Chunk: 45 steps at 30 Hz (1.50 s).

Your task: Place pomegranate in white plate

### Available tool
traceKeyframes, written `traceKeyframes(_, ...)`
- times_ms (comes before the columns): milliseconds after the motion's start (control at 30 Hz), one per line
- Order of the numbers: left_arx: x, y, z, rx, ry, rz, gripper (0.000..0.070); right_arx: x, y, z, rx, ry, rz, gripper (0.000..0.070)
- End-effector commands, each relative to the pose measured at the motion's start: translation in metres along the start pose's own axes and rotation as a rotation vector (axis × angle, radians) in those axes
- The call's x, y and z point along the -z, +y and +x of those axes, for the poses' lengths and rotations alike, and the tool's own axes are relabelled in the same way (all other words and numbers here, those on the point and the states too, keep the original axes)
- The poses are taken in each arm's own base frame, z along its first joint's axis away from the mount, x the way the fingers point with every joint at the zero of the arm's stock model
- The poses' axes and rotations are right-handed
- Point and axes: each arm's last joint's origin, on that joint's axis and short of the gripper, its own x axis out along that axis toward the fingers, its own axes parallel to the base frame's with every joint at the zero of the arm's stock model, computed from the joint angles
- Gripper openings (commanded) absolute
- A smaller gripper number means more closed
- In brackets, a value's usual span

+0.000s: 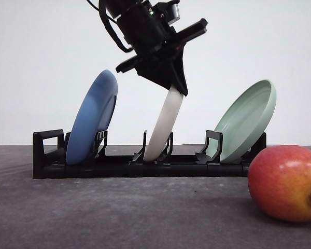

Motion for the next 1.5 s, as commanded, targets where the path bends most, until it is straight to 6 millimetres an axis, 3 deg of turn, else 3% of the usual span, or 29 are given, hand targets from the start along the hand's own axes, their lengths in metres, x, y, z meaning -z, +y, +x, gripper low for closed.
traceKeyframes(0, -0.01, -0.005, -0.005, 0.01, -0.015, 0.015, 0.0, -0.003, 0.003, -0.002, -0.005, -0.006, -0.005, 0.0635)
traceKeyframes(233, -0.027, -0.021, -0.045, 0.039, -0.092, 0.041, 0.0, -0.002, 0.002, -0.002, -0.004, -0.002, -0.006, 0.0635)
traceKeyframes(433, -0.026, -0.042, -0.094, 0.087, -0.141, 0.077, 0.0, -0.002, 0.002, -0.002, -0.004, -0.002, -0.008, 0.0635)
traceKeyframes(667, 0.005, -0.083, -0.163, 0.183, -0.048, 0.172, 0.0, -0.002, 0.002, -0.002, -0.004, 0.001, -0.005, 0.0635)
traceKeyframes(867, 0.044, -0.121, -0.194, 0.141, 0.09, 0.341, 0.0, 0.0, 0.002, -0.002, 0.0, 0.016, 0.01, 0.0635)
traceKeyframes(1000, 0.069, -0.139, -0.196, 0.017, 0.165, 0.451, 0.0, 0.002, 0.001, -0.002, 0.004, 0.032, 0.027, 0.0635)
traceKeyframes(1133, 0.092, -0.153, -0.185, -0.051, 0.216, 0.491, 0.0, 0.002, 0.001, -0.002, 0.005, 0.034, 0.029, 0.0635)
traceKeyframes(1333, 0.131, -0.156, -0.143, -0.143, 0.362, 0.517, 0.0, 0.002, 0.001, -0.002, 0.004, 0.035, 0.03, 0.0635)
traceKeyframes(1467, 0.158, -0.156, -0.104, -0.182, 0.437, 0.528, 0.0, 0.002, 0.001, -0.002, 0.004, 0.036, 0.03, 0.0635)
